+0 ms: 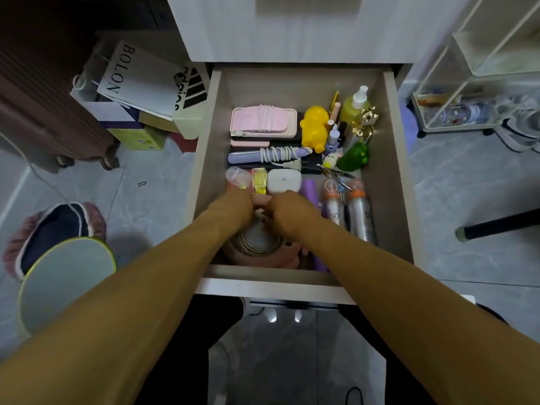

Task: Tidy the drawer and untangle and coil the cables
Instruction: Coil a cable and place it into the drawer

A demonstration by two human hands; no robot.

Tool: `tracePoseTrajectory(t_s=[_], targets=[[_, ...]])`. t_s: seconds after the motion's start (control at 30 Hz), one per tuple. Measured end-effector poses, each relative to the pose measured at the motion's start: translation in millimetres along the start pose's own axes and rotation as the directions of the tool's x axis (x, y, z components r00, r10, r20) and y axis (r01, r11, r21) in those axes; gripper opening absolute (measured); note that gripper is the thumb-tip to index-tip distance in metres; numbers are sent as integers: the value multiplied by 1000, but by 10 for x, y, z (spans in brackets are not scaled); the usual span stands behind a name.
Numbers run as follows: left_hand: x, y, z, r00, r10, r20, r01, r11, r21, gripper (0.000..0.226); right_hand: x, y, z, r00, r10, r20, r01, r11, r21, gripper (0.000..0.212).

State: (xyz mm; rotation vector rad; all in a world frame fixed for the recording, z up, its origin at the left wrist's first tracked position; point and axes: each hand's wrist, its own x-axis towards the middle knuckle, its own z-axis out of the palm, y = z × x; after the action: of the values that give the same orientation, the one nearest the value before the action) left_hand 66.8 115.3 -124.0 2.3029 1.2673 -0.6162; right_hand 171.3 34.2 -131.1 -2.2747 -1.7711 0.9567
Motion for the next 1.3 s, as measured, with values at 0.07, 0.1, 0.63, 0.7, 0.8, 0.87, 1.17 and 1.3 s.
tracePoseTrajectory(t_s=[0.07, 0.1, 0.63, 0.7, 0.8, 0.87, 1.17, 1.3], targets=[[51, -3, 57, 1000, -27, 7, 27, 999, -16, 13, 31, 27, 56, 999, -40, 10, 40, 999, -33, 47], [89, -18, 87, 999, -42, 15, 42, 999, 5, 21, 44, 34, 79, 998, -56, 8, 57, 995, -83, 46], [-69, -114, 35, 975, 206, -86, -199, 977, 82, 19, -54, 132, 25, 999, 23, -42, -20, 998, 53, 19], [-96, -114, 7, 968, 223, -111, -222, 975, 18, 16, -123, 163, -54, 995, 33, -90, -21, 992, 123, 18], [-174, -103, -26, 958, 261, -116, -269, 961, -61, 19, -297, 277, -200, 989, 71, -129, -48, 983, 176, 17], [-194, -105, -37, 955, 276, -108, -285, 956, -77, 19, -406, 401, -267, 984, 109, -139, -82, 978, 189, 16], [-92, 309, -95, 926, 329, -182, -368, 893, -259, 10, -498, 721, -444, 893, 305, -330, -291, 952, 93, 16], [5, 451, -15, 938, 279, -205, -339, 859, -383, 6, -297, 742, -465, 884, 351, -308, -381, 923, -44, 26]])
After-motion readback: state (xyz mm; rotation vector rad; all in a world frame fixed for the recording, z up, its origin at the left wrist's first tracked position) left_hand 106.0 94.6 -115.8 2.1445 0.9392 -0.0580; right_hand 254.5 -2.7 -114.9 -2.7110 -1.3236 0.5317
